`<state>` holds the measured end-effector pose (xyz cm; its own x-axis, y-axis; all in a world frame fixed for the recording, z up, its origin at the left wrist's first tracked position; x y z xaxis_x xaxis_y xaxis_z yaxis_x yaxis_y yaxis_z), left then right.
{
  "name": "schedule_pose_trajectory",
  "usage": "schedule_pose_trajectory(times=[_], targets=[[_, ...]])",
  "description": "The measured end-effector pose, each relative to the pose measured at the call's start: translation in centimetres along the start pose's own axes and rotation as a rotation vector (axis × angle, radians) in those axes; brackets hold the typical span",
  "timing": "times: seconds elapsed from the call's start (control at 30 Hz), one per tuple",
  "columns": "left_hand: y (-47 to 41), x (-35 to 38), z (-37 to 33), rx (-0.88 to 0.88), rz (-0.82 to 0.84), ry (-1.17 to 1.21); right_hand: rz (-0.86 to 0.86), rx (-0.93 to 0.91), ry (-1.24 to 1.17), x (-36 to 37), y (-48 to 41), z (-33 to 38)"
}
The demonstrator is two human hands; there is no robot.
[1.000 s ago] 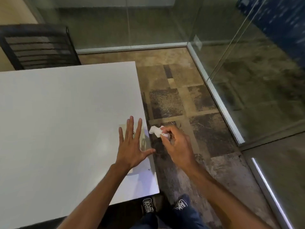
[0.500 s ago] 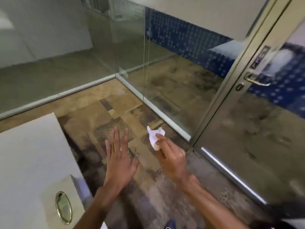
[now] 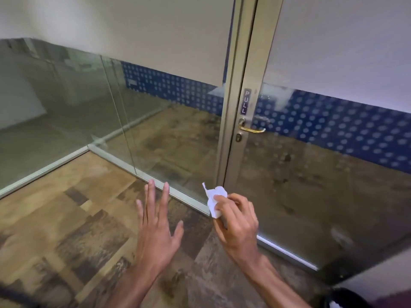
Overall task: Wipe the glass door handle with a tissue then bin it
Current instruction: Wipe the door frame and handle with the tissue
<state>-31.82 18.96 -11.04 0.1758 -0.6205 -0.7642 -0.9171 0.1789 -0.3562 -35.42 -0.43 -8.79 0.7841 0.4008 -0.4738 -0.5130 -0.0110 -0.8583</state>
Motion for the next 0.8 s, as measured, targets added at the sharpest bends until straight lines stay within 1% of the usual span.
schedule_pose_trajectory(times=[0.1, 0.17, 0.33, 0.47, 0.57, 0.63, 0.7, 0.73, 0.8], targets=[[-2.3, 1.9, -2.0, 0.046, 0.036, 0.004, 0.014, 0.051, 0.069, -0.9, 0.1, -3.4], [-3.9, 3.1, -3.1, 0.075, 0.057, 0.014, 0.003, 0.116, 0.084, -1.2, 0.3, -5.5], [-8.3, 5.8, -4.9, 0.146, 0.091, 0.045, -0.005, 0.335, -0.051, -0.7, 0.0, -9.2], [-12.6, 7.9, -5.4, 0.202, 0.114, 0.06, -0.044, 0.543, -0.086, 1.3, -0.9, -12.3], [-16.5, 9.3, -5.3, 0.249, 0.128, 0.088, -0.123, 0.568, -0.111, 2.7, -2.4, -14.4], [-19.3, 10.2, -5.1, 0.283, 0.139, 0.11, -0.174, 0.566, -0.078, 4.0, -4.0, -15.6], [-22.2, 11.0, -4.7, 0.3, 0.151, 0.13, -0.204, 0.603, -0.022, 5.6, -5.5, -16.8], [-23.7, 11.3, -4.5, 0.312, 0.154, 0.137, -0.223, 0.654, -0.015, 6.4, -6.2, -17.4], [-26.5, 11.9, -4.0, 0.351, 0.154, 0.138, -0.288, 0.813, -0.061, 8.1, -7.5, -18.7]])
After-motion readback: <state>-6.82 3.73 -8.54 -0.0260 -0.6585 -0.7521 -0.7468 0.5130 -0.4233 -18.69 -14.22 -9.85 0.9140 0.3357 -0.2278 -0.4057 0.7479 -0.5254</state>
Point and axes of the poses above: each hand's wrist, its own y-axis away from the middle knuckle, its own x-axis out of the palm, z = x × y, the point moved 3 cm from there along -y, towards the middle knuckle, and after that the axes turned 2 degrees about z, right-handed, at the moved point
